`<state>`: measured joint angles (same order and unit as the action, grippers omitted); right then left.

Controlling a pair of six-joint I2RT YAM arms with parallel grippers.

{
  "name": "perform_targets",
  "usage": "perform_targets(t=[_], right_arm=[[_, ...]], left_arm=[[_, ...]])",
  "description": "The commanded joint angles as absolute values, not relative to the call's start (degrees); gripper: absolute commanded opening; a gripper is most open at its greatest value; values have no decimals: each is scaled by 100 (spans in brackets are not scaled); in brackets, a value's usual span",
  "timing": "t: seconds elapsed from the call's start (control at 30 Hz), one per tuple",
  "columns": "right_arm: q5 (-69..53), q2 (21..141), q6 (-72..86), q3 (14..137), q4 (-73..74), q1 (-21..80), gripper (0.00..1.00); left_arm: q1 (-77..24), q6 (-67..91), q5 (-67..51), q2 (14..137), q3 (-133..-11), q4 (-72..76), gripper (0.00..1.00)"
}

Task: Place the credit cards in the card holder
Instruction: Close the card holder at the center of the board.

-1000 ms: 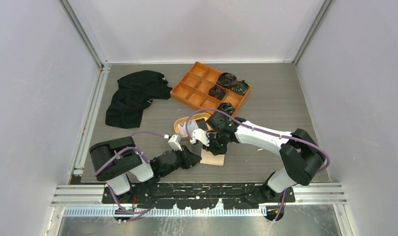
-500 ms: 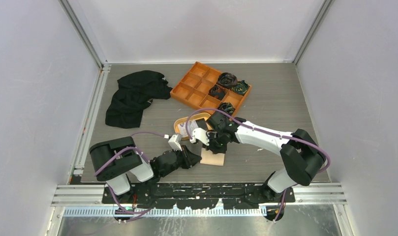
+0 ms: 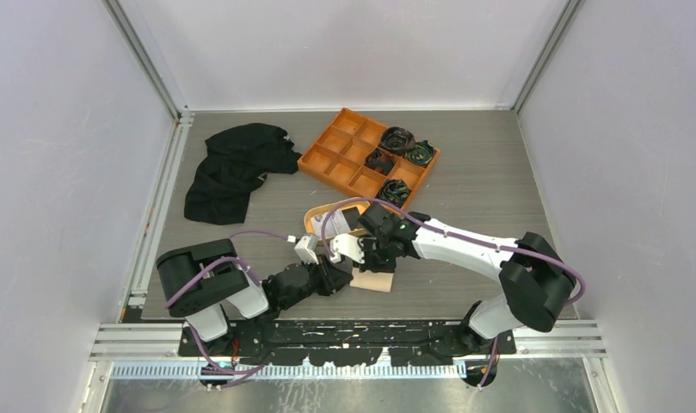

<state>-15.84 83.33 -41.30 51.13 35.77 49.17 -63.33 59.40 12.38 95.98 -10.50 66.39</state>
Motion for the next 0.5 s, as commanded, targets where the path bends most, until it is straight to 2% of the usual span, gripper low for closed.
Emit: perform_targets(t=[0.0,0.47], right_arm=[[-1376,8381,-4327,5125,3630,5048,1],[-1062,8464,-4456,5089,3674,5146,1]], left_arm=[[-6347,5849,1228,9573,-1143,6706,14],[-6351,5853,1213,9540,-1129,6721,13]])
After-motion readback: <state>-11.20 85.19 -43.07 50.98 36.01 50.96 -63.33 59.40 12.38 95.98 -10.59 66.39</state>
